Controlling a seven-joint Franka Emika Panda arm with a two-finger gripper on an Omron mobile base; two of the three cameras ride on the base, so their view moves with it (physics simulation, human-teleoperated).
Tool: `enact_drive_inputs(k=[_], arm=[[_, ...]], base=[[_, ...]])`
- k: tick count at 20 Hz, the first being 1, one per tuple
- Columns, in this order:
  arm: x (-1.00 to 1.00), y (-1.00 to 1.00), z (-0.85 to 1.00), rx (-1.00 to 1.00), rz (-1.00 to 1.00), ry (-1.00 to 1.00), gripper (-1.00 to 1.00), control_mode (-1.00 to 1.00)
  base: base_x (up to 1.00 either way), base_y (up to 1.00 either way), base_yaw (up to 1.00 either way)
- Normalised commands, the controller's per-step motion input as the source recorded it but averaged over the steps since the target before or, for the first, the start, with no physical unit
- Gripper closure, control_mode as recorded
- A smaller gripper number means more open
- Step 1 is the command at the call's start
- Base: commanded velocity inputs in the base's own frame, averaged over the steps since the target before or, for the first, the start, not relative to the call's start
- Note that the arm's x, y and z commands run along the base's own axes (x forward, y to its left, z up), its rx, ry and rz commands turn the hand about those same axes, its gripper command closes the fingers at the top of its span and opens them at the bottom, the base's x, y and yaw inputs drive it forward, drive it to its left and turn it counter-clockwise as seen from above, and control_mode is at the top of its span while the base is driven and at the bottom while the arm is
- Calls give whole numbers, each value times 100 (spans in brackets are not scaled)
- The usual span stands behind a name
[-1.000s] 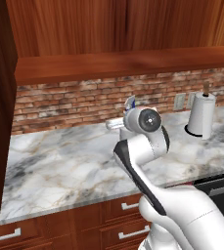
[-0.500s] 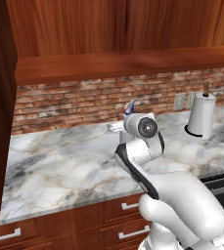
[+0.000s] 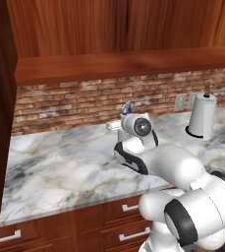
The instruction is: Move the cutting board and knife to the sink. Then move spray from the cabinet to the counter.
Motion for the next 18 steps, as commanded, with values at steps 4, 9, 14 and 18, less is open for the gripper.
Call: enact_drive_inputs(k=[4, 9, 14, 18], arm=[[50, -4, -14, 0, 0, 0, 100, -100], [44, -3, -16, 0, 0, 2, 100, -100], [49, -2, -20, 0, 0, 1, 100, -100], [40, -1, -27, 0, 0, 1, 100, -100]], base=[[0, 0, 0], [0, 0, 0], [0, 0, 0], [0, 0, 0]])
